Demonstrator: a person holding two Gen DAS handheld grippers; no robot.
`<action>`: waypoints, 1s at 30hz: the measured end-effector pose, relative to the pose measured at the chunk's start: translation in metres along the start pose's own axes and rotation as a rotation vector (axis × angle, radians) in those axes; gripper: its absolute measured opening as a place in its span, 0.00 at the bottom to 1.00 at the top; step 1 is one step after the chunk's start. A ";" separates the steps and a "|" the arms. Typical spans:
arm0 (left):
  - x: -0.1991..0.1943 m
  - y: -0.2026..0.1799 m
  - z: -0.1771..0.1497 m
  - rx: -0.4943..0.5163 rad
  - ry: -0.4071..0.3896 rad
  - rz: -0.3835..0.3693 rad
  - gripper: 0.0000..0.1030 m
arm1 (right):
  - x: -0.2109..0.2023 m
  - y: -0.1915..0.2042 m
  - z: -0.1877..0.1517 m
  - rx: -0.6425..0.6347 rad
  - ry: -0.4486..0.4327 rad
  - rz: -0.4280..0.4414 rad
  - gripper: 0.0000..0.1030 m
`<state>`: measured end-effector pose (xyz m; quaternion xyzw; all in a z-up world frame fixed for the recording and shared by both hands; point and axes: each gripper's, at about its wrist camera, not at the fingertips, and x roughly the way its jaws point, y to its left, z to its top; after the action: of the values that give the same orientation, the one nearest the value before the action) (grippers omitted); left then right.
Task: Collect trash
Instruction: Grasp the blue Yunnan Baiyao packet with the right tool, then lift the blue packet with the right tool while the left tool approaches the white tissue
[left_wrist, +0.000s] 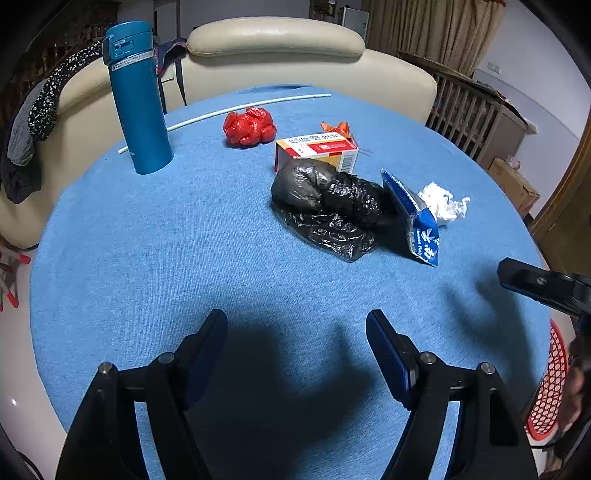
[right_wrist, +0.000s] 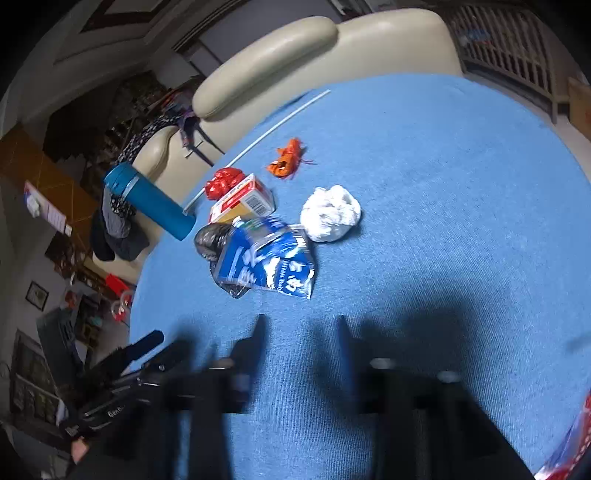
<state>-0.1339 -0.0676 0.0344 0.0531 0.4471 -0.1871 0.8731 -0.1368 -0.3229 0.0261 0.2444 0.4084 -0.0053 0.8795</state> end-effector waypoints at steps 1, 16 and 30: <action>0.000 0.000 0.000 0.001 0.002 0.003 0.76 | 0.001 0.007 0.002 -0.038 -0.011 -0.010 0.85; -0.006 0.051 -0.017 -0.068 0.008 0.056 0.76 | 0.113 0.090 0.030 -0.641 0.076 -0.390 0.84; -0.001 0.020 -0.002 0.003 -0.003 0.009 0.76 | 0.054 0.037 0.018 -0.260 0.031 -0.158 0.47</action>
<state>-0.1282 -0.0486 0.0325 0.0562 0.4454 -0.1842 0.8744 -0.0805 -0.2878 0.0125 0.0954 0.4373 -0.0178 0.8941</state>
